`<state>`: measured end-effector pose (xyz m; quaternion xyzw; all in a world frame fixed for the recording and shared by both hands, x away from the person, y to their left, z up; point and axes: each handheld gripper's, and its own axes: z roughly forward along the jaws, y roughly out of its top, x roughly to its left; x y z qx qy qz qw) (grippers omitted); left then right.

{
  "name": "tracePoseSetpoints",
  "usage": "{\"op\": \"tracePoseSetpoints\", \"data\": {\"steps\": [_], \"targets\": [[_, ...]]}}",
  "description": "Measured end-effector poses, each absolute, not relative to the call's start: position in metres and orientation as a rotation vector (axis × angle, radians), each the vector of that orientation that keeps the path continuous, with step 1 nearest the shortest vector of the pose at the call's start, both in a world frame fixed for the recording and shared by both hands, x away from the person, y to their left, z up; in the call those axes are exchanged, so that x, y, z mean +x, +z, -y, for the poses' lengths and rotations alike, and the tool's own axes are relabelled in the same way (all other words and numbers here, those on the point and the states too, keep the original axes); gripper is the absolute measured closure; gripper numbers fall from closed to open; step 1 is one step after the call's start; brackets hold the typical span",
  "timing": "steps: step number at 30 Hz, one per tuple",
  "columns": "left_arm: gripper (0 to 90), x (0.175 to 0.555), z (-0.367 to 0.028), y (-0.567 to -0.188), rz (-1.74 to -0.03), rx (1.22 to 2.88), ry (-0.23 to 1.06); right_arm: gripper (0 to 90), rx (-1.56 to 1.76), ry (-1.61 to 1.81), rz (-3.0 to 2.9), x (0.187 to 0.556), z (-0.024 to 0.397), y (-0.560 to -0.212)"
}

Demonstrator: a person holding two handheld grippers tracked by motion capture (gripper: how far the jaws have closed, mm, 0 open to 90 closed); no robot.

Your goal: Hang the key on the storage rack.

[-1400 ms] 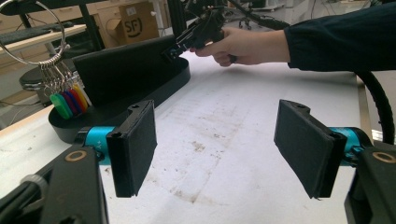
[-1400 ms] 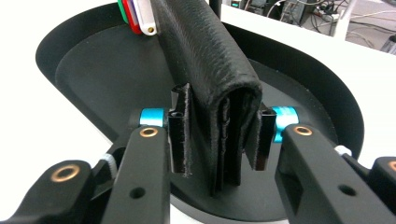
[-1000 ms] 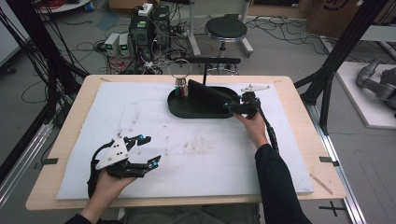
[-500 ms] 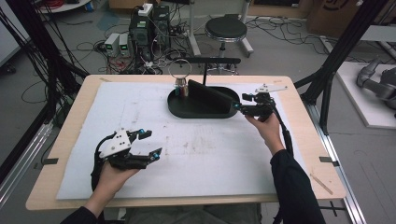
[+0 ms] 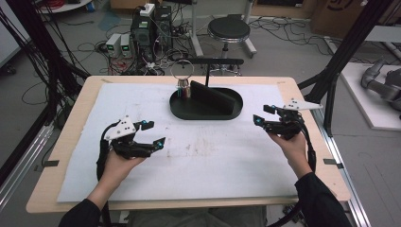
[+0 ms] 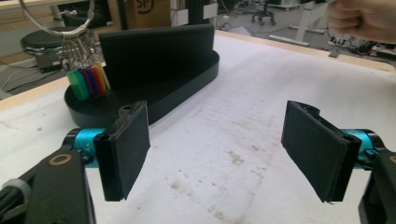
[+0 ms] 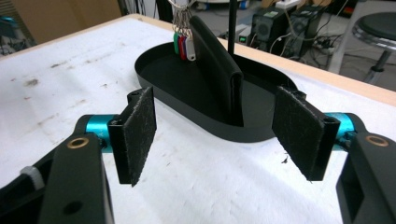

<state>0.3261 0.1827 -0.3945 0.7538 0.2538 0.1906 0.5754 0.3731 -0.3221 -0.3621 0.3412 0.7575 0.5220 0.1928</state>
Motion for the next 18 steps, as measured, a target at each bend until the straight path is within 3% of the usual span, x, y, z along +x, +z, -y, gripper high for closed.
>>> {"op": "tracePoseSetpoints", "data": {"steps": [8,18], "targets": [[23.5,0.332,-0.188,-0.398,-0.622,1.758,0.479,30.9,1.0,1.512,-2.004,0.346,0.338,-0.379],[23.5,0.328,-0.205,-0.408,-0.636,1.765,0.529,31.1,1.022,1.442,-2.033,0.342,0.342,-0.398]]}}
